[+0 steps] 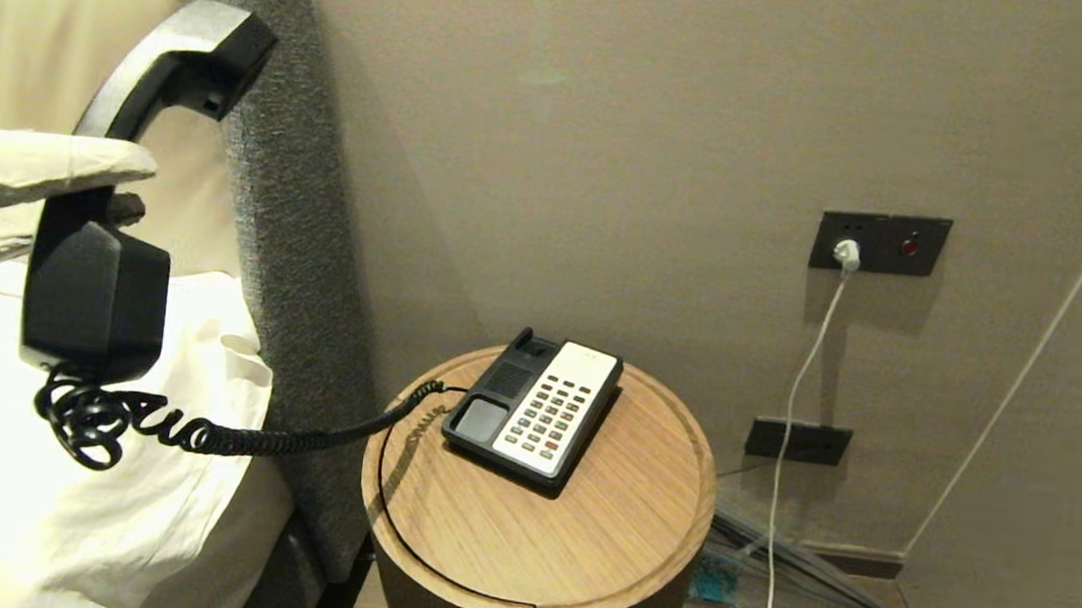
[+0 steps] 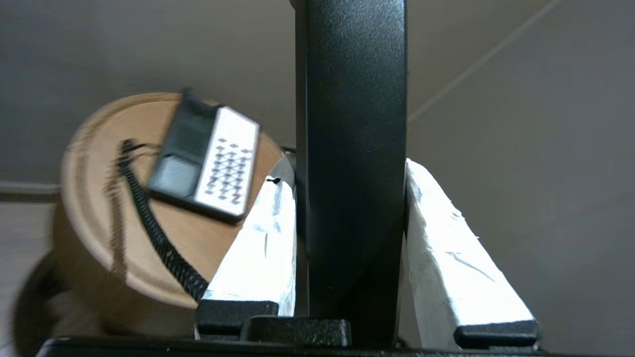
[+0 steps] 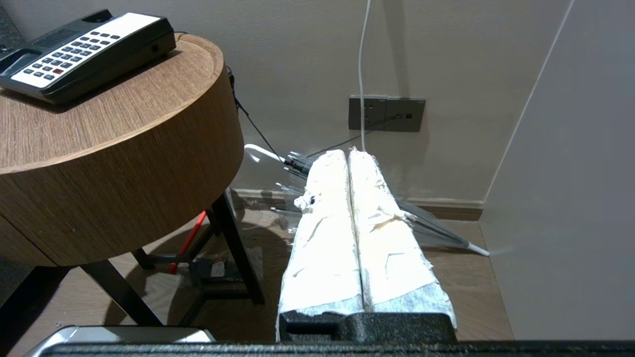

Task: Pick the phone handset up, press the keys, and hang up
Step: Dial the number

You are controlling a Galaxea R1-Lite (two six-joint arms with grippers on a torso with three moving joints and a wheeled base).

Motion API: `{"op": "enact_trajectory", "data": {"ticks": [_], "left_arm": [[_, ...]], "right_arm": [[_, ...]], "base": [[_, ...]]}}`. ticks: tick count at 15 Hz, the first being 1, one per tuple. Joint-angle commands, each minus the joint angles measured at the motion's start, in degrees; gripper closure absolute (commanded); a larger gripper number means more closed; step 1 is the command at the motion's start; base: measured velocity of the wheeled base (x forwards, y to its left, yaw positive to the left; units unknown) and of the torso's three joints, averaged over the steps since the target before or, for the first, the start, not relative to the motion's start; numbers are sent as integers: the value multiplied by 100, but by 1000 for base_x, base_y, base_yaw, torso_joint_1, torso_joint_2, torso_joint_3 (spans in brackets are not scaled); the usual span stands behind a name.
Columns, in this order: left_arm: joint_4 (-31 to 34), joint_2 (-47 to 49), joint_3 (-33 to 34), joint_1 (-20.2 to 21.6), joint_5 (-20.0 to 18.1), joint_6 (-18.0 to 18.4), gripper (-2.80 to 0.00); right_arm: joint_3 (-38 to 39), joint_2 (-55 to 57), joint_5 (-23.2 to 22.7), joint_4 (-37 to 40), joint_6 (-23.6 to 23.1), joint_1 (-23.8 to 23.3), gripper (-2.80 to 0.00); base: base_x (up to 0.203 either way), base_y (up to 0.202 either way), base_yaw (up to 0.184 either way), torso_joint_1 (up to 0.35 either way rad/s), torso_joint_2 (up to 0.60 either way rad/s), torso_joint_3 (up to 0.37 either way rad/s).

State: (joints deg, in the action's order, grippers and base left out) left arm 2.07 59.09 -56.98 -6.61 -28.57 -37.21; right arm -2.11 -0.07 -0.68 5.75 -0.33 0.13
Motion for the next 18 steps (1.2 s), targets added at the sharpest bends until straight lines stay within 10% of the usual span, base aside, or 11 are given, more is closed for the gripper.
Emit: {"op": "enact_trajectory", "data": {"ticks": [1, 4, 7, 13, 18], "left_arm": [[-636, 315, 155, 120, -366, -540, 0], [-1731, 652, 493, 526, -1157, -1421, 0], [-2347, 801, 819, 939, -1540, -1498, 0], [-2396, 883, 902, 1219, -2038, -1534, 0], [-2396, 859, 1023, 1390, -2056, -1517, 0]], "right_arm": [[0, -1, -30, 5, -47, -3, 0], [-5, -1, -46, 14, -75, 4, 0], [-351, -1, -18, 180, -33, 0, 0], [-3421, 260, -429, 2567, 219, -1, 0], [-5030, 3693, -677, 2199, 1099, 22, 0]], "base": [[0, 0, 0, 0, 0, 0], [0, 0, 0, 0, 0, 0], [0, 0, 0, 0, 0, 0], [0, 0, 0, 0, 0, 0], [0, 0, 0, 0, 0, 0]]}}
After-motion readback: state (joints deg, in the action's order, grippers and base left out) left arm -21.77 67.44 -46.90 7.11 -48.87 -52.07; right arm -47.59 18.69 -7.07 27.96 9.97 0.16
